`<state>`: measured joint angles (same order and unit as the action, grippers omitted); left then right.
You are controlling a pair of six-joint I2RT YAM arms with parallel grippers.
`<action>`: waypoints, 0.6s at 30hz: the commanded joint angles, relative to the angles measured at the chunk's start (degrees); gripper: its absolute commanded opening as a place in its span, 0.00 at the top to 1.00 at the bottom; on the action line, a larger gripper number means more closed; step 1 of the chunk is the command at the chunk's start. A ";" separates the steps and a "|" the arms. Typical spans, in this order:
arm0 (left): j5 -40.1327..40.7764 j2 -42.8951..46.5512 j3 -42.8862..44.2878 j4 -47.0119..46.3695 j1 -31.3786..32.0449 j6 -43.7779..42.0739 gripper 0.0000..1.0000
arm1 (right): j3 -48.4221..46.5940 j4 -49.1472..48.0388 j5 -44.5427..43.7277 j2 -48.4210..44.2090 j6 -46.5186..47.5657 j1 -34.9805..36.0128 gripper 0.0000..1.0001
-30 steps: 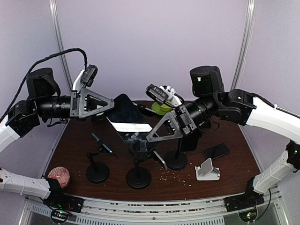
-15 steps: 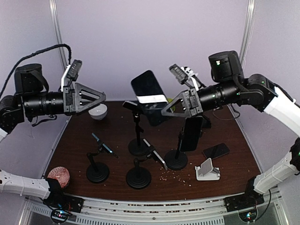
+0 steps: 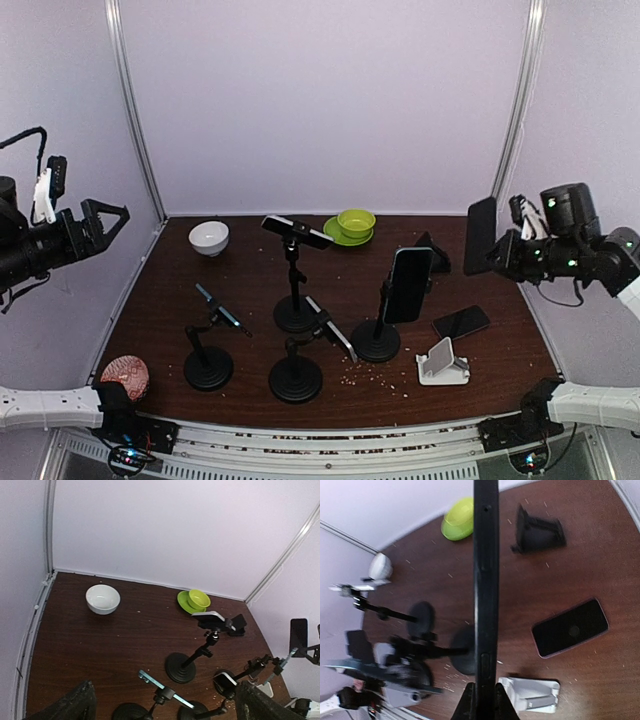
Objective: Remove the phone from the phone stand
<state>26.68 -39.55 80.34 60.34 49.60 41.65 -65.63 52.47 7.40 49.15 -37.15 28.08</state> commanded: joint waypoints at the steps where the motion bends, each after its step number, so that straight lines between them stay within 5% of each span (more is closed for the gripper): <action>1: 8.65 2.32 -4.34 1.28 -0.03 1.92 0.02 | 12.80 -4.78 -0.67 0.90 -1.99 -1.04 1.00; 8: 12.26 3.87 -7.64 1.28 -0.03 2.12 0.02 | 27.76 -23.29 11.58 6.20 -2.28 -7.85 1.00; 13: 12.76 3.05 -8.62 1.11 -0.03 0.91 0.02 | 27.74 -31.48 15.57 13.32 -2.88 -9.77 0.97; 14: 13.15 2.87 -9.08 1.04 -0.03 0.65 0.02 | 27.06 -31.96 16.32 15.13 -2.67 -10.23 0.92; 18: 15.08 2.60 -10.96 0.53 -0.03 -0.99 0.02 | 24.65 -30.12 18.67 20.12 -0.78 -12.41 0.37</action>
<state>38.74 -36.34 71.16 62.65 49.60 42.72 -37.91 27.09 22.50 66.83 -39.55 17.50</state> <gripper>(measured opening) 0.969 0.399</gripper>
